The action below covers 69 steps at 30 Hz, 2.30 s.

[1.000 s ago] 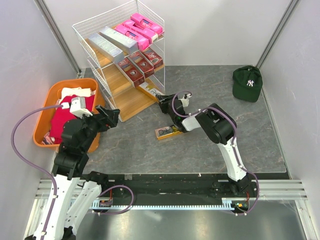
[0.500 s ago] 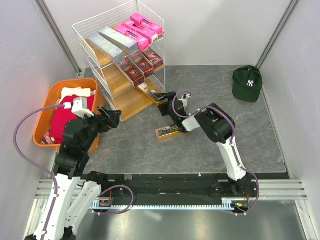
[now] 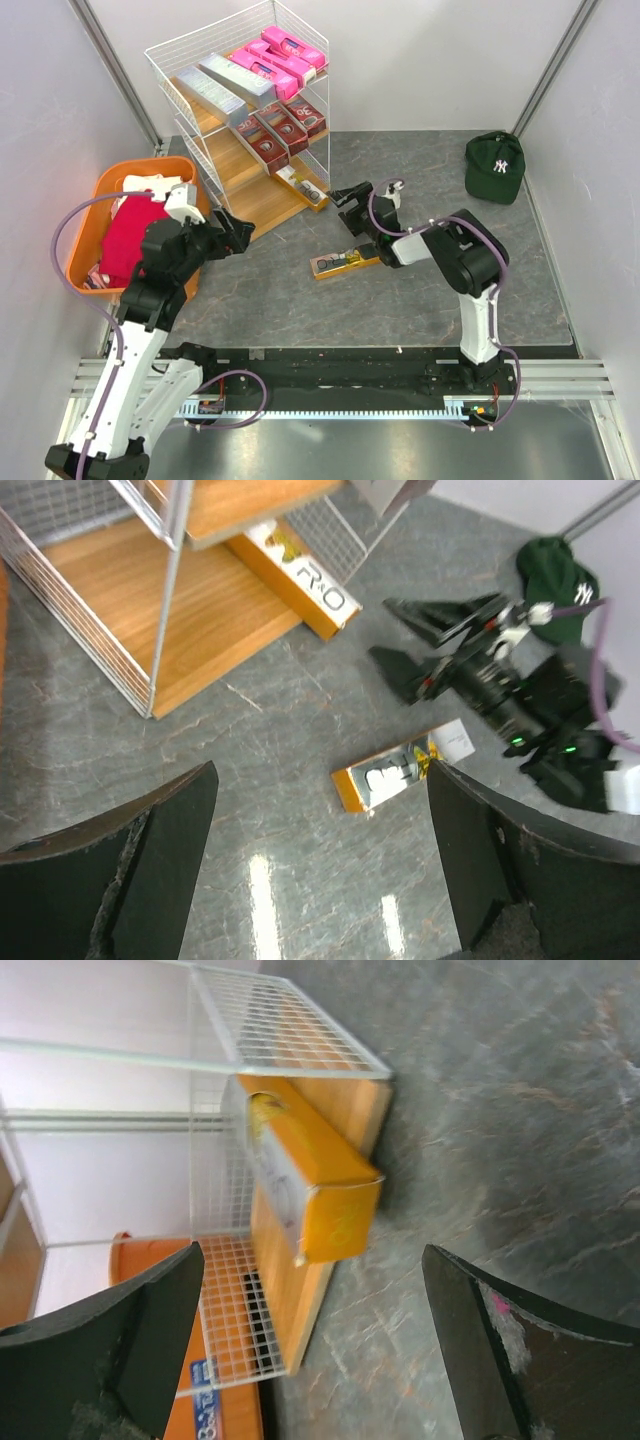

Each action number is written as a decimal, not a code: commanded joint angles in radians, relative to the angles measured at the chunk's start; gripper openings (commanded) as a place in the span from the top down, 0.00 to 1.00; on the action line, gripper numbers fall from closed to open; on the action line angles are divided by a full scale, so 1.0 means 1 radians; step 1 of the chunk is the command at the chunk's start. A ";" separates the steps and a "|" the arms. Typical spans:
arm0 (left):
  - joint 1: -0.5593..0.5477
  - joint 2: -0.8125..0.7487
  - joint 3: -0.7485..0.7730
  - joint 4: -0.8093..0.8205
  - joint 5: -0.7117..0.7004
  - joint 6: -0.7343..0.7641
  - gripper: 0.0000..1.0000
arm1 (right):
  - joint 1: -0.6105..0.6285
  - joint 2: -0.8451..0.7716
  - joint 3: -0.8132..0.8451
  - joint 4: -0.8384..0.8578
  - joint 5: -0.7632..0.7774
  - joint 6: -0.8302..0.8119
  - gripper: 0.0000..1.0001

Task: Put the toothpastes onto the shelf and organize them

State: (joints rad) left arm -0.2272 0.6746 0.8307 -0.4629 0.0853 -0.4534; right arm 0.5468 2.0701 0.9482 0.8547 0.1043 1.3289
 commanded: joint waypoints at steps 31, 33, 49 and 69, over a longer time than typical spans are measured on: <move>-0.572 1.146 0.516 0.159 0.073 0.357 0.08 | -0.436 -0.582 -0.361 -0.019 -0.227 -0.109 0.02; -0.577 1.177 0.547 0.156 0.090 0.372 0.08 | -0.450 -0.578 -0.359 -0.017 -0.239 -0.106 0.02; -0.610 1.381 0.643 0.118 -0.054 0.406 0.12 | -0.469 -0.515 -0.344 0.015 -0.293 -0.094 0.02; -0.640 1.103 0.529 0.135 -0.112 0.266 0.71 | -0.458 -0.624 -0.167 -0.301 -0.354 -0.307 0.02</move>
State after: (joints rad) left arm -0.8616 1.9362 1.3914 -0.3660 -0.0288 -0.1131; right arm 0.0822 1.4891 0.7242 0.6075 -0.2146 1.0821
